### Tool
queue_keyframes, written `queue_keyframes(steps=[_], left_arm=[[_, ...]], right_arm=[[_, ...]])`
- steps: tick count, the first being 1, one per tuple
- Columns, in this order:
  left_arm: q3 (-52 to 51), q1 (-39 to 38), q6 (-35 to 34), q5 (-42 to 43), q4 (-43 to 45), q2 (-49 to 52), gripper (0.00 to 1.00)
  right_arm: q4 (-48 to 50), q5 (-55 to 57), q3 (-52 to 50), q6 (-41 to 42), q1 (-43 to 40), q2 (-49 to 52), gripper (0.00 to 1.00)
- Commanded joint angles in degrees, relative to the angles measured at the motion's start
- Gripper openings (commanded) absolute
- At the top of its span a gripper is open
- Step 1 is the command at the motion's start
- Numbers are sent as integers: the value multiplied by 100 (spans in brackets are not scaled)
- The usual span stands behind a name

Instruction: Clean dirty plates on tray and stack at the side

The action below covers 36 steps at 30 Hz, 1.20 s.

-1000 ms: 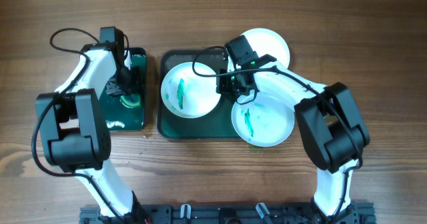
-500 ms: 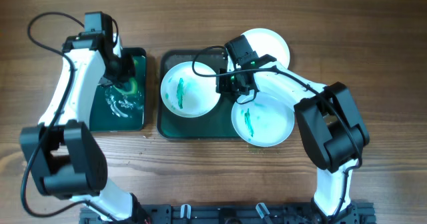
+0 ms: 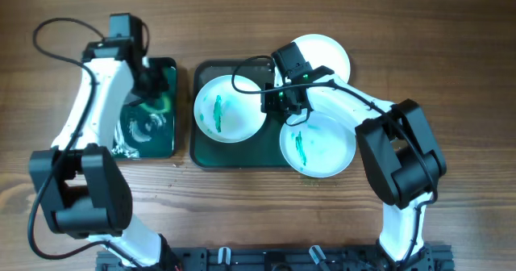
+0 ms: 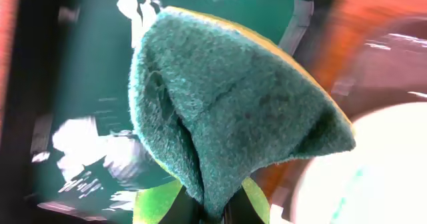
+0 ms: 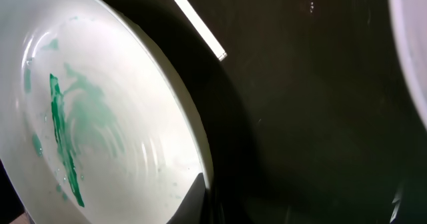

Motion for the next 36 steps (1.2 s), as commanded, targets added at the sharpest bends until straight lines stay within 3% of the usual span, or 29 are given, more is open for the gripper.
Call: queue_keyframes(steps=[1,9,19,21,26,30,36], left_arm=[[9,-584,-494,763,190,26,4],[-188,-1351,-1062,675,474,750,4],[-345,-1845,-1073,752,732,1429,4],[-345,-1974,-901,1040,656,1438,4],[-345,-2194,367,2719,678,1438,4],[-345,-2138,251,2487,925,1438,4],[-345,-1849,-643,671,1613,1438,4]], right_arm=[[33,-35,96,-79,7,160,4],[9,-35,96,-79,7,160,4],[9,-35,96,-81,7,160,4],[13,-35,96,-76,7,160,4],[15,-35,96,-76,7,160,4],[11,-39,96,-76,7,160,4],[7,-55,96,-76,7,160,4]])
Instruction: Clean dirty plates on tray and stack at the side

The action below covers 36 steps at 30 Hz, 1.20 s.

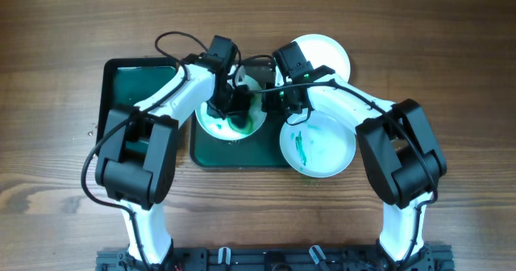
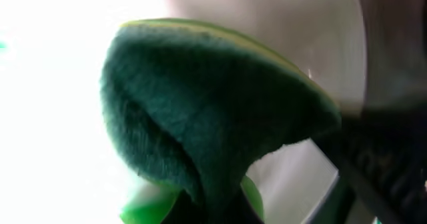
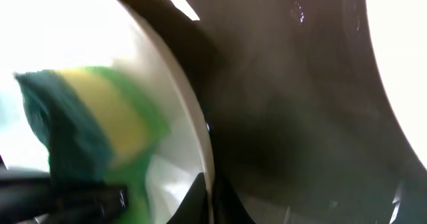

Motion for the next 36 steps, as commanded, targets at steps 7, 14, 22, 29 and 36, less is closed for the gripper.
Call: queue_keyframes(steps=[7,14,22,29,36], left_arm=[[-42,295,-1574,-3261,142,142,4],[-42,210,-726,-1502,-828,142,4],[-42,203,1480,2020,-691,142,4],[-42,205,844,249,216,142,4],[-39,205,-409,-3112,142,140,4]], right_arm=[[-31,-76,96,-33,24,155,4],[-17,-76,96,-17,24,155,4],[-22,-76,96,-15,24,155,4],[-33,-76,96,20,24,155,5],[-33,-74,96,26,24,155,4]])
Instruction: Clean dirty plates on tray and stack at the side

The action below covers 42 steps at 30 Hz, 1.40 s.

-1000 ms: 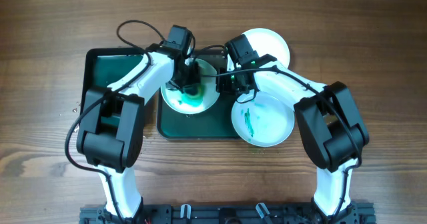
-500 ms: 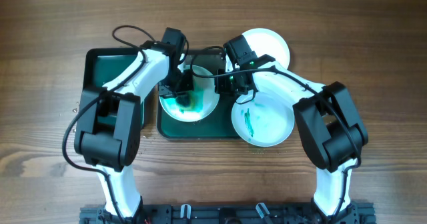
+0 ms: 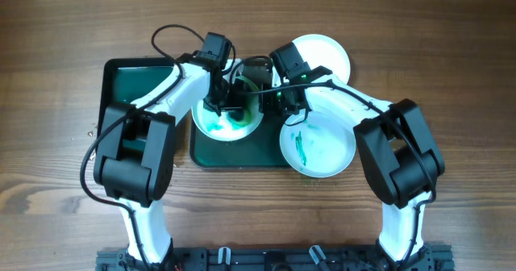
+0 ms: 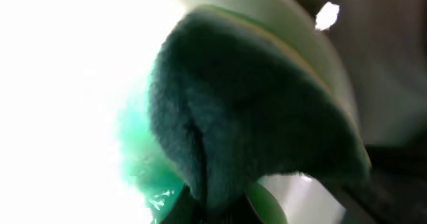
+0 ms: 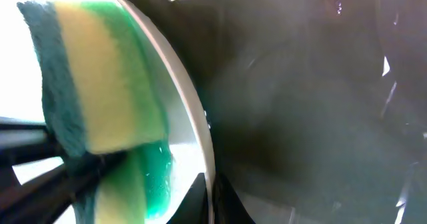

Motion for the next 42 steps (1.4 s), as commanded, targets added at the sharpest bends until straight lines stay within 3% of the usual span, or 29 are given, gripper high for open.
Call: queue_keyframes(steps=[1,6,10,17,19,24,29,36,42], left_arm=[[-31,85,-940,-2968,-232,79,4],[173,79,-1624,-3303,-1010,79,4],[396,22,-1740,-2562,-1725,68,4],[391,-304,-203,81,-1923,70,4],[391,-411,-85,208,-1711,74,4],[358,-629,-101,-122,-662,90,4],[205,-664,-1215,-1657,-90,92,4],[35,-638,-2645,-3805,-546,92,4],[192,-570,-2802,-3753,-1200,-9,4]], right_arm=[[-55,15,63,0,-26,122,4],[-55,15,63,11,-26,122,4],[-63,15,63,0,-26,122,4],[-57,15,63,2,-26,122,4],[-57,15,63,2,-26,122,4],[-66,15,63,4,-26,122,4],[-98,15,63,2,-26,122,4],[-96,15,63,2,-26,122,4],[-87,15,63,2,-26,122,4]])
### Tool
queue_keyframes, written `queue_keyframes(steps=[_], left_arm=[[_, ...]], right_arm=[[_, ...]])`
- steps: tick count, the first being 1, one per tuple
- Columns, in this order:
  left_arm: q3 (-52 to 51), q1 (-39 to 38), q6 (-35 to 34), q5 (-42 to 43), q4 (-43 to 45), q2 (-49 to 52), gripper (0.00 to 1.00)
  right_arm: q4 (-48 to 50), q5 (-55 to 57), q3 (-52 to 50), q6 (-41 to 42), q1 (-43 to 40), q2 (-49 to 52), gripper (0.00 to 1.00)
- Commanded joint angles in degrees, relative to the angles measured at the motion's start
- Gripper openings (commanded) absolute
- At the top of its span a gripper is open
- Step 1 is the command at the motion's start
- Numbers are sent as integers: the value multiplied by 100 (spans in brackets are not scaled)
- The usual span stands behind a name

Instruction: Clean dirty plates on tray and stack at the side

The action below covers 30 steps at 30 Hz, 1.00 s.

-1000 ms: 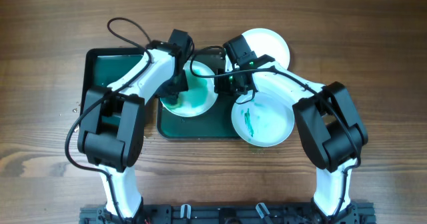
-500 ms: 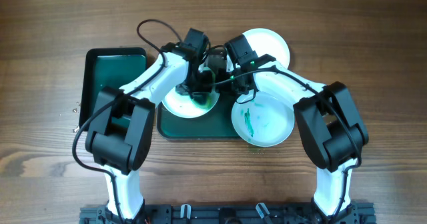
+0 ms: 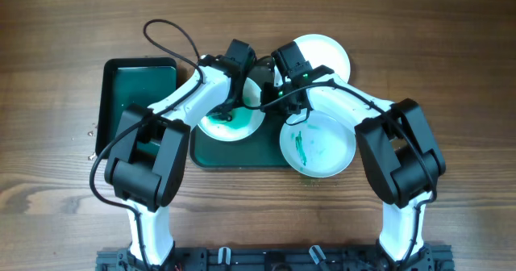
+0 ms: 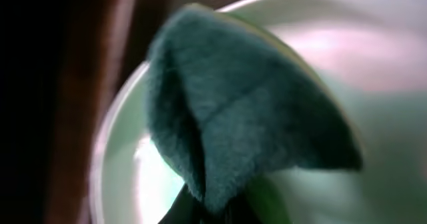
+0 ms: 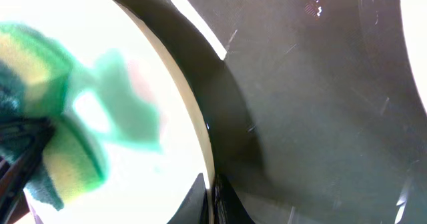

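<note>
A white plate [image 3: 229,119] smeared with pale green lies on the dark tray [image 3: 242,148]. My left gripper [image 4: 217,214] is shut on a green and yellow sponge [image 4: 247,127], which presses into that plate. In the overhead view the left gripper [image 3: 234,96] hangs over the plate's upper right part. My right gripper [image 5: 209,191] is shut on the plate's rim [image 5: 197,134], with the sponge [image 5: 37,161] at the left of its view. A second plate [image 3: 317,144] with a green streak overlaps the tray's right edge. A clean white plate [image 3: 324,53] lies behind the right arm.
A green basin with a dark rim [image 3: 137,102] stands on the wooden table left of the tray. Cables loop above the left arm [image 3: 173,37]. Both arms cross over the middle of the table.
The sponge in my left gripper has shifted across the plate, away from the rim that the right gripper holds. The green smear is spread wider and paler. The right gripper has not moved.
First my left gripper held the sponge over the green basin while my right gripper was shut on the rim of a plate with a green streak. Then the sponge was in that plate. Later the streak had become a wet green smear, which is now thinner.
</note>
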Motion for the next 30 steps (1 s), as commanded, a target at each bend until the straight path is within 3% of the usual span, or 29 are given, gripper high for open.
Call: queue_keyframes(steps=[1,8,14,23,30], left_arm=[[105,127,-382,-420,-431,-81,4],[1137,691,551,1115,-1163,-896,4],[1488,1519,708,1775,-1403,-1580,4],[1486,1694,737,1749,-1425,-1580,4],[1486,1694,737,1751,-1436,-1580,4]], right_arm=[[-52,15,63,-17,17,122,4],[-94,11,70,-20,17,111,4],[-365,422,83,-203,46,-389,4],[-833,2741,83,-767,684,-1252,4],[-1128,5663,83,-787,1552,-1799,4]])
